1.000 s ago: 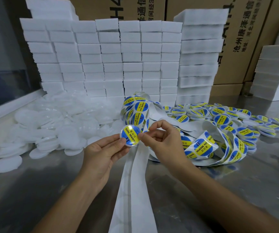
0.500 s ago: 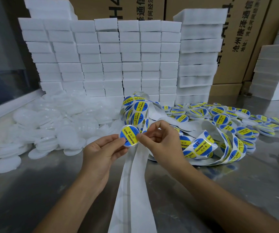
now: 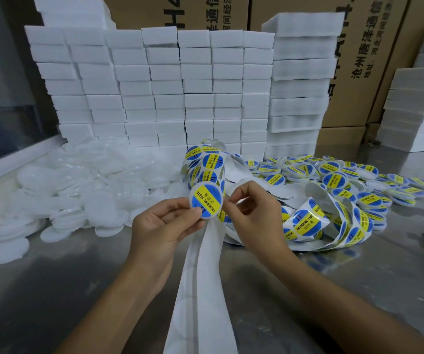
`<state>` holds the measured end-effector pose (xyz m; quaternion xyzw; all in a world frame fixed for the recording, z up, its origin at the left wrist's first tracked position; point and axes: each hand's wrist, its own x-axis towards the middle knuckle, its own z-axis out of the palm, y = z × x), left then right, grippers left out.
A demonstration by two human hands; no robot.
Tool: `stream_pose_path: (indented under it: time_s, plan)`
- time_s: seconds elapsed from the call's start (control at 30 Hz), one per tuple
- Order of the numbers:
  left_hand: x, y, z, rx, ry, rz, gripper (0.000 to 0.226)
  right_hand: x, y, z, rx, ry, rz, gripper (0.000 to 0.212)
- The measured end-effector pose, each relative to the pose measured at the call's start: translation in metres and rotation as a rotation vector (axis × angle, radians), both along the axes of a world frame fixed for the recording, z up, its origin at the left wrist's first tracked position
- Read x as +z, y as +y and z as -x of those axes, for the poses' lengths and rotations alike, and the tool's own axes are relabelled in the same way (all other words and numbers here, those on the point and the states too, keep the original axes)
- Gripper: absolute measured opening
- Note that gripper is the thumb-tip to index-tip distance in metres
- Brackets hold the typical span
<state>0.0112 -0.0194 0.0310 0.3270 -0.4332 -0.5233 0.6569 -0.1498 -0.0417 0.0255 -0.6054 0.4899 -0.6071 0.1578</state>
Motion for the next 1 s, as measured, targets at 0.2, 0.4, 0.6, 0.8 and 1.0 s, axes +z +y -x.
stream_pose_path:
  time_s: [0.2,0.4,0.6,0.8,1.0]
  plan:
    - [-0.005,-0.006,-0.006,-0.058,0.143,-0.090,0.020,0.002,0.007,-0.011,0.277,-0.104,-0.015,0.032]
    - [-0.008,-0.007,-0.009,-0.178,0.038,-0.039,0.025,0.001,0.010,-0.015,0.428,-0.130,-0.104,0.045]
    - [-0.008,-0.008,-0.010,-0.169,-0.032,-0.032,0.030,0.005,0.006,-0.007,0.420,-0.189,-0.146,0.018]
    - [-0.011,-0.005,-0.005,-0.112,-0.059,0.026,0.017,0.000,0.009,-0.012,0.396,-0.150,-0.184,0.029]
    - [-0.011,-0.003,-0.009,-0.182,-0.117,0.049,0.019,0.000,0.012,-0.015,0.501,-0.361,-0.346,0.047]
